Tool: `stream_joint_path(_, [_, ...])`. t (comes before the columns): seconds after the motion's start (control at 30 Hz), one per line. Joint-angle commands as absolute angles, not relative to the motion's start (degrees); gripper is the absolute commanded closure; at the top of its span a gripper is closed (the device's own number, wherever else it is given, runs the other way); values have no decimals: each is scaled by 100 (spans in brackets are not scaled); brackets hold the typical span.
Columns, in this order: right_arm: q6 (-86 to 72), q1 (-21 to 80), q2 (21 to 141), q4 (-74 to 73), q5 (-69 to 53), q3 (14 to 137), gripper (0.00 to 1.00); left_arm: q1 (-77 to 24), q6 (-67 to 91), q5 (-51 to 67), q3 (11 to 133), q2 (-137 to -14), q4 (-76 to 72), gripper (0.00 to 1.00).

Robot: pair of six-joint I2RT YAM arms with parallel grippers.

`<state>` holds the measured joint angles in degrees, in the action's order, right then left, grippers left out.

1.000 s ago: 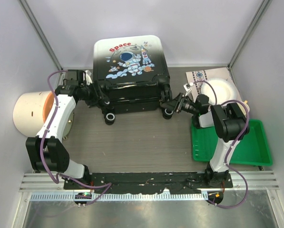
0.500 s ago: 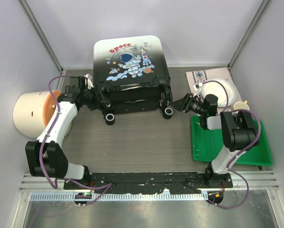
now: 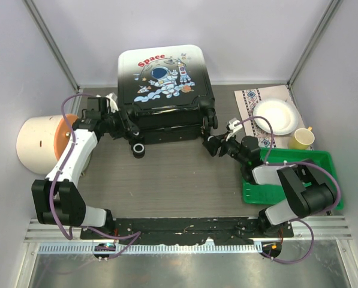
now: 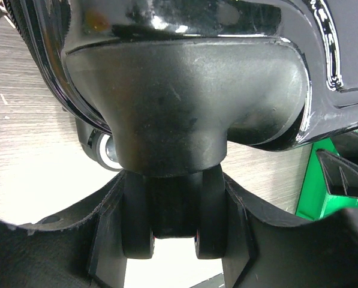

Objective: Open, take out, and arrange the luggage

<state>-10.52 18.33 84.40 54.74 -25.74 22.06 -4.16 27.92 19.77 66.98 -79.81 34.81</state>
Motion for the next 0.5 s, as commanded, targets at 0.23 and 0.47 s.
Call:
stream_joint_path(0.23, [158,2592,9570,7812,-475,2513,41,-396,2918,2241,6363,-7875,3023,100])
stream_joint_path(0.47, [53,2892,10195,7874,562,3269,44,-387,2962,2215,6460,-7937,3085,100])
